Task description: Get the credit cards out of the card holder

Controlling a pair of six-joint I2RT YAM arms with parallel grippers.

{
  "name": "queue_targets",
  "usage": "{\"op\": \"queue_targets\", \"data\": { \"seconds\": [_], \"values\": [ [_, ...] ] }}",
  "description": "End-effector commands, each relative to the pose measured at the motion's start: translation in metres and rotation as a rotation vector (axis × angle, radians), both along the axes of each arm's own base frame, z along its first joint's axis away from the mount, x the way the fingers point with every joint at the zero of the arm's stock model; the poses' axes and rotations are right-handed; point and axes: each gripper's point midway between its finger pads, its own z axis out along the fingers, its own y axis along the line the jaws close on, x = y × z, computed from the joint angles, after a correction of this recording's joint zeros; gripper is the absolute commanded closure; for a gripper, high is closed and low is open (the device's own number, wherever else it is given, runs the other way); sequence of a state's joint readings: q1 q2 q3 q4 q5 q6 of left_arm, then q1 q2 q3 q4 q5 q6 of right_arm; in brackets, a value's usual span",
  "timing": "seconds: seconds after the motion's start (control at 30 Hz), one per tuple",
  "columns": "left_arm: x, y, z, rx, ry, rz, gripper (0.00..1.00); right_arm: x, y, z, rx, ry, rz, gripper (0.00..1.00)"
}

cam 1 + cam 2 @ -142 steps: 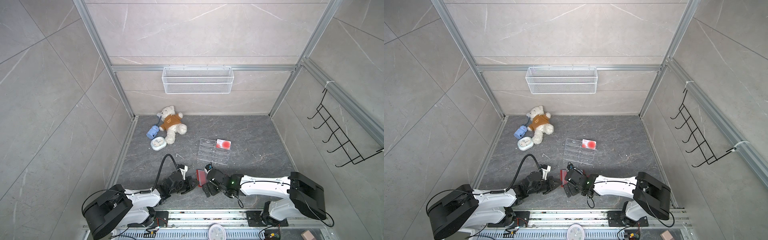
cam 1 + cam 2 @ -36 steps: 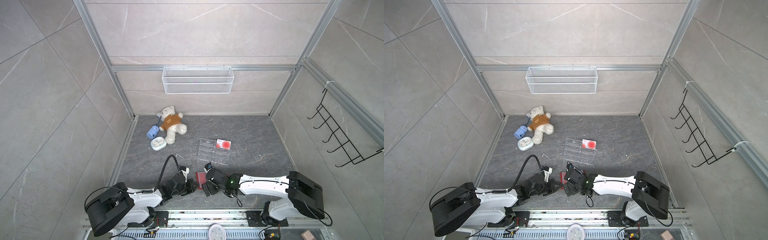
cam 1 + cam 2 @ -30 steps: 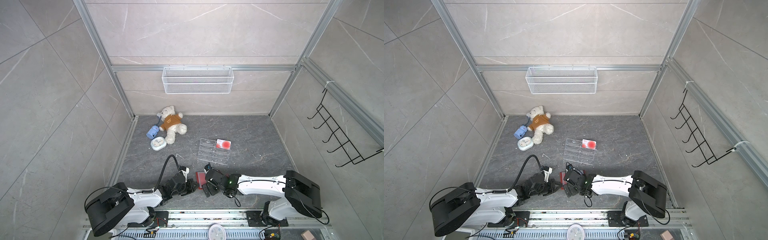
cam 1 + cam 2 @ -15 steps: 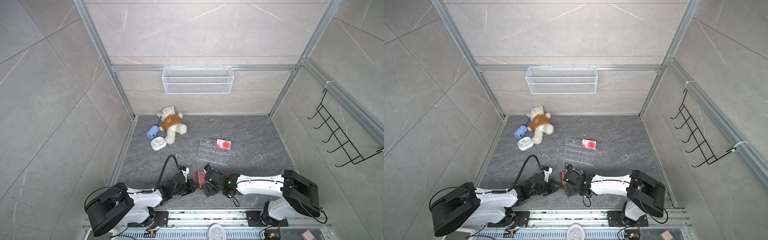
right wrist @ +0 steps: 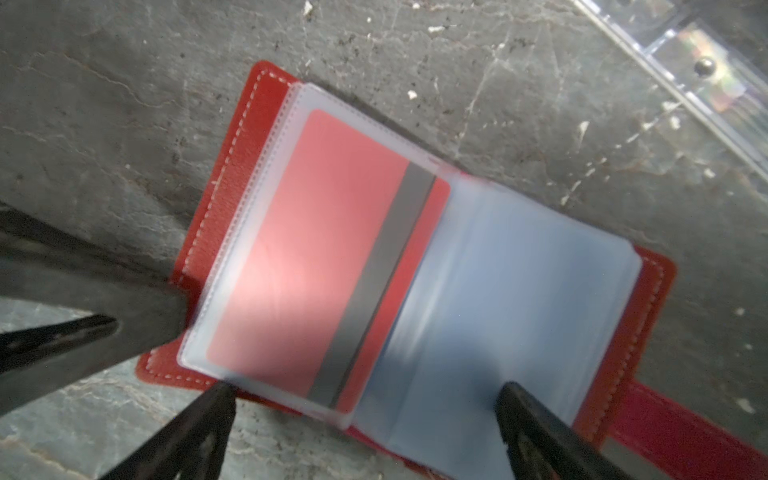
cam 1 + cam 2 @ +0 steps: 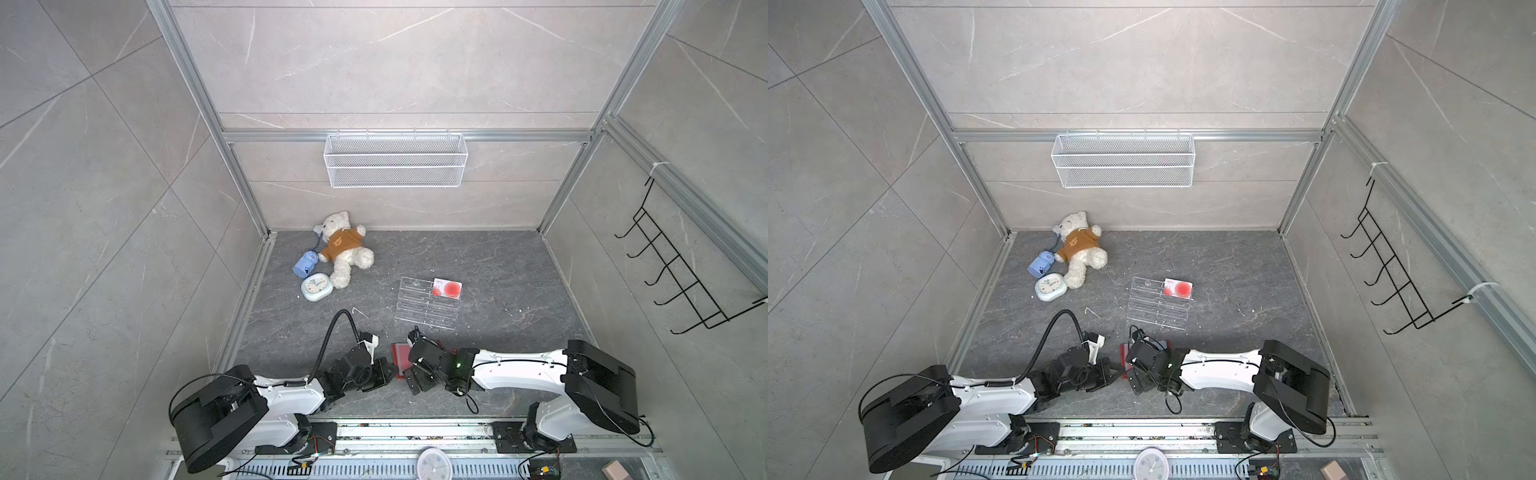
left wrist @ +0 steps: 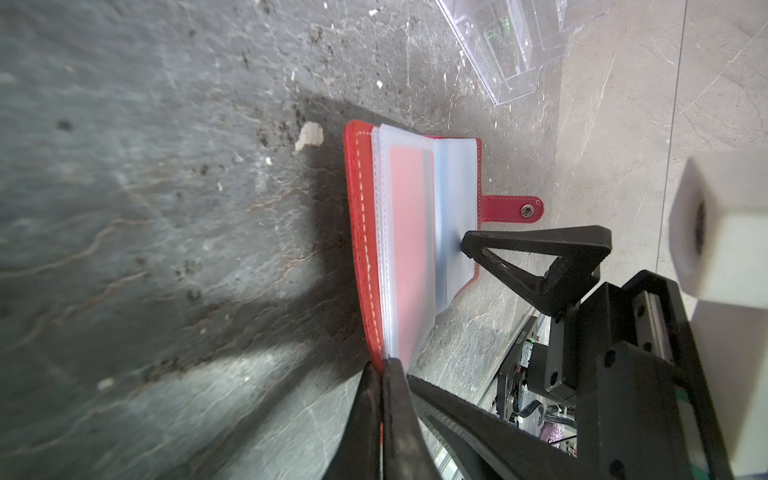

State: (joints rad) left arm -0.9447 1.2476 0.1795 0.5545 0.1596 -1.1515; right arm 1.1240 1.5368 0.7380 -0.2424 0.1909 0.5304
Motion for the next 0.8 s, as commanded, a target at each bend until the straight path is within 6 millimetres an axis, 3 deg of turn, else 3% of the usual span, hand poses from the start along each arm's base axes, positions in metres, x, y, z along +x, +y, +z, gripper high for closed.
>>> {"op": "queue_targets", "data": {
  "seconds": [0.0, 0.77],
  "values": [
    [0.004, -0.010, 0.017, -0.048, -0.048, -0.015, 1.00, -0.007, -0.002, -0.011, -0.024, 0.033, 0.001, 0.00],
    [-0.001, -0.019, 0.014, -0.041, -0.043, -0.052, 1.00, 0.018, -0.019, 0.005, -0.036, -0.060, -0.136, 0.00]
  ]
}}
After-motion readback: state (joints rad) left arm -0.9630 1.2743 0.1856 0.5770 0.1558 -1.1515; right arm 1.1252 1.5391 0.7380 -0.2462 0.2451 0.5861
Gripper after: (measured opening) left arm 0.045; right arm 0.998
